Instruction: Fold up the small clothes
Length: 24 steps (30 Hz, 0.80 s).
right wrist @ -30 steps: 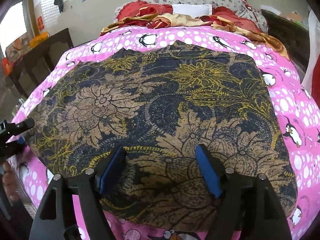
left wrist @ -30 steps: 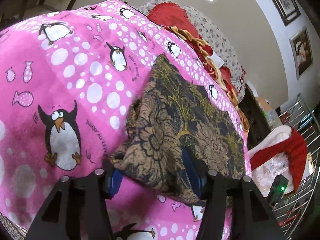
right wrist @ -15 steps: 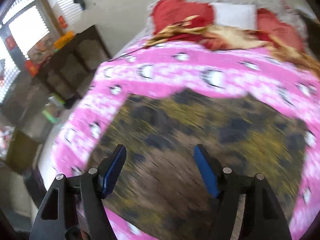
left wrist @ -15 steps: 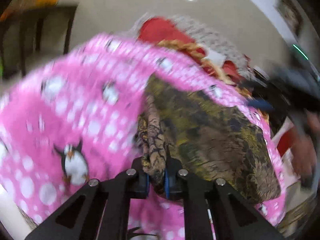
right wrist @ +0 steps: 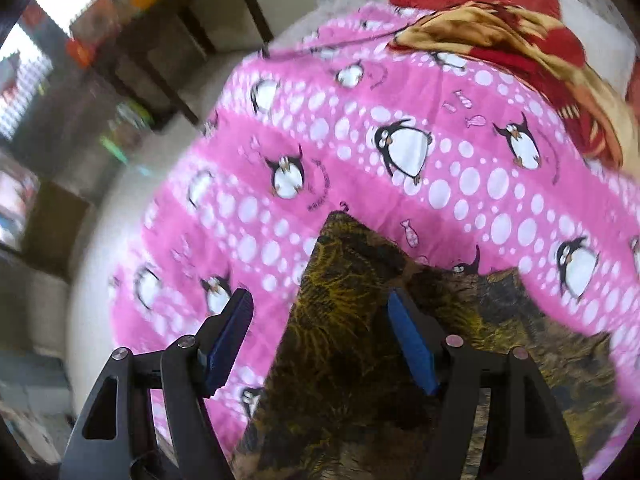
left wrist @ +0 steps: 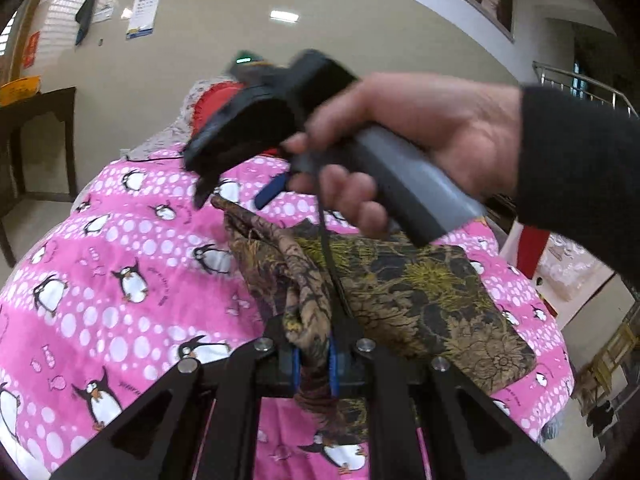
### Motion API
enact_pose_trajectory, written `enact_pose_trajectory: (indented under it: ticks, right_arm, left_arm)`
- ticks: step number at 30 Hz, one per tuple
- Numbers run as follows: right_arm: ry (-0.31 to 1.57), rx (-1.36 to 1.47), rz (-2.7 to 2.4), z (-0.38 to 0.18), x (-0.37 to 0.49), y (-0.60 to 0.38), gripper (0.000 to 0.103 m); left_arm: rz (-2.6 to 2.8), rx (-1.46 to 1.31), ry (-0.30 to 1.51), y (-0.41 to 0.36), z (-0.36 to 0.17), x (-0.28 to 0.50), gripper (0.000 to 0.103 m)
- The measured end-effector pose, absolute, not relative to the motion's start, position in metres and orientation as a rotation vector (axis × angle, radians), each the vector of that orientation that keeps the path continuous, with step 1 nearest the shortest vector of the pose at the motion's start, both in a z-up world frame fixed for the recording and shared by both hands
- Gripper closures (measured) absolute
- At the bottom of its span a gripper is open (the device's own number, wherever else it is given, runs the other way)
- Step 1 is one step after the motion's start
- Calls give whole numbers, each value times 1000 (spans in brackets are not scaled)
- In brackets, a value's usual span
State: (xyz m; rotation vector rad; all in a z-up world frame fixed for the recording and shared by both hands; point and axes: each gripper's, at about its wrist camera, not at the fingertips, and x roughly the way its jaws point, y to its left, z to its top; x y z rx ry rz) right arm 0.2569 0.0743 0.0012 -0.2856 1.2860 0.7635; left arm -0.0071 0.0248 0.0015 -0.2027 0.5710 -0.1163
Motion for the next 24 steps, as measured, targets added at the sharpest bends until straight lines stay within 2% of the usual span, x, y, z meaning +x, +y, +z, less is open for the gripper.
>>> enact_pose_trajectory:
  ticks: [3, 5, 7, 8, 9, 11, 17, 24]
  right_arm:
    - [1320, -415, 722, -4, 253, 87, 34]
    - [1309, -513, 664, -8, 251, 93, 40]
    - [1305, -544, 632, -9, 254, 92, 57]
    - [1314, -541, 621, -10, 256, 89, 76]
    - [1319, -537, 612, -8, 258, 84, 89]
    - [1318, -519, 603, -4, 262, 74, 95]
    - [1279, -422, 599, 24, 267, 11, 98]
    - [1272, -323, 523, 36, 277, -96, 98]
  left_arm:
    - [-141, -189, 561, 17, 5, -9, 93]
    - [-151, -192, 562, 13, 6, -10, 93]
    - [-159, -197, 560, 11, 8, -11, 93]
    - [-163, -202, 559, 10, 9, -12, 93]
    - [-168, -210, 560, 10, 10, -12, 93]
    - [-183, -225, 558, 10, 12, -12, 94]
    - [-294, -229, 556, -14, 24, -11, 94]
    - [-457, -200, 602, -84, 27, -1, 94]
